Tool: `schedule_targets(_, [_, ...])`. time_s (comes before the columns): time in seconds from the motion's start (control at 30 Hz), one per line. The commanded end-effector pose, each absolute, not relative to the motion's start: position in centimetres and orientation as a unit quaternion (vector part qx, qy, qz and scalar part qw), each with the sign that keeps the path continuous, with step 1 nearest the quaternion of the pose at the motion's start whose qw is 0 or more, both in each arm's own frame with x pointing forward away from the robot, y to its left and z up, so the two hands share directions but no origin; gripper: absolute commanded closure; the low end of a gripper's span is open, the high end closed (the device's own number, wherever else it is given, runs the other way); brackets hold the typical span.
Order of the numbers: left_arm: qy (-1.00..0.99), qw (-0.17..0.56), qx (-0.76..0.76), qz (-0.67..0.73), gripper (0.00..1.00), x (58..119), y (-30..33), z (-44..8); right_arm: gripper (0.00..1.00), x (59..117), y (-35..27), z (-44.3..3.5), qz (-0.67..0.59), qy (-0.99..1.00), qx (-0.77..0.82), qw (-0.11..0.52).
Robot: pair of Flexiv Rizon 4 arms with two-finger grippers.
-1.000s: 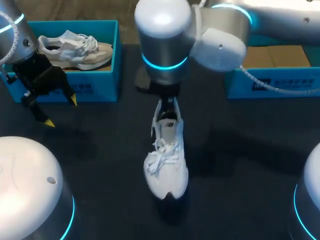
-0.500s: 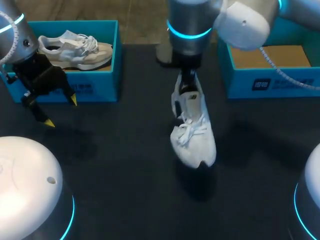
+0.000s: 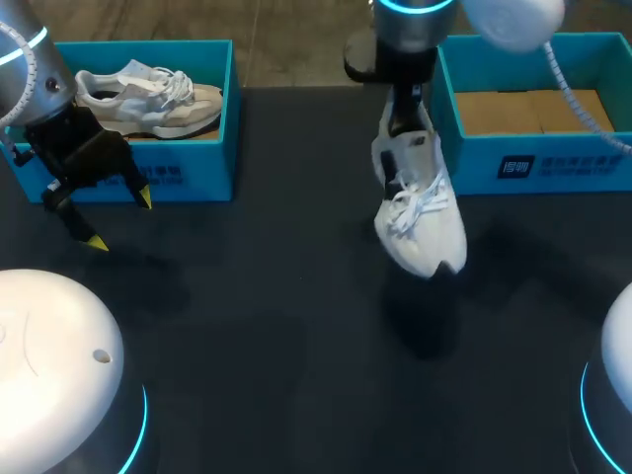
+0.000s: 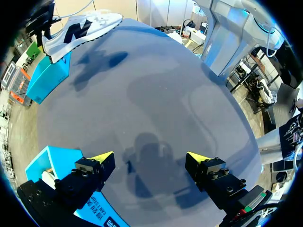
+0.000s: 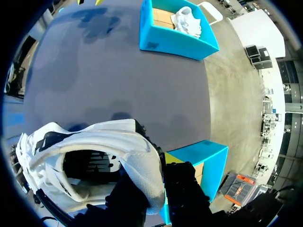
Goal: Take the shoe out of the shoebox, open the shoe tongue, remove and reinsert the insole, then place the shoe into the shoebox
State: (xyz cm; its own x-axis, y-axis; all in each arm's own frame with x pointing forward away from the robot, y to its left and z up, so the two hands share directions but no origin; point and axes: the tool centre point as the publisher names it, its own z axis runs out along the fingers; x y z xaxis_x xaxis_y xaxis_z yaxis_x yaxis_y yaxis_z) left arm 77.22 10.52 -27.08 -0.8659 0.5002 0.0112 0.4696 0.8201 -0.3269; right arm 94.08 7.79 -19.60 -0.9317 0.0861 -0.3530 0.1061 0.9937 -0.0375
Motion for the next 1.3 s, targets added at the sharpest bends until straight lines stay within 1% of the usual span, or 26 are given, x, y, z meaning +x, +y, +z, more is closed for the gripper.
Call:
schedule_targets(0.03, [-0.953,0.048,-0.254,0.158,0.0,77.2,10.6,-27.1,1.0,94.4,7.7,-19.5,-0.026,0.983,0.048,0.174])
schedule_targets(0.5, [-0.953,0.048,-0.254,0.158,0.0,77.2,10.6,-27.1,1.0,94.2,7.9,-19.6,-0.031,0.983,0.046,0.175])
schedule_targets(0.63, [-0.953,0.048,-0.254,0.158,0.0,77.2,10.6,-27.1,1.0,94.7,7.0,-18.9,-0.03,0.982,0.056,0.176])
schedule_targets(0.8, [-0.953,0.048,-0.254,0.158,0.0,77.2,10.6,-27.1,1.0,96.1,4.6,-17.2,-0.015,0.983,0.071,0.17])
schedule_targets(0.93, [-0.953,0.048,-0.254,0.158,0.0,77.2,10.6,-27.1,1.0,97.9,2.9,-16.3,-0.029,0.981,0.068,0.178])
schedule_targets(1.1, [-0.953,0.048,-0.254,0.158,0.0,77.2,10.6,-27.1,1.0,100.8,0.2,-15.4,-0.027,0.98,0.062,0.19])
schedule_targets(1.3, [-0.953,0.048,-0.254,0.158,0.0,77.2,10.6,-27.1,1.0,104.3,-2.4,-14.9,-0.056,0.978,0.046,0.195])
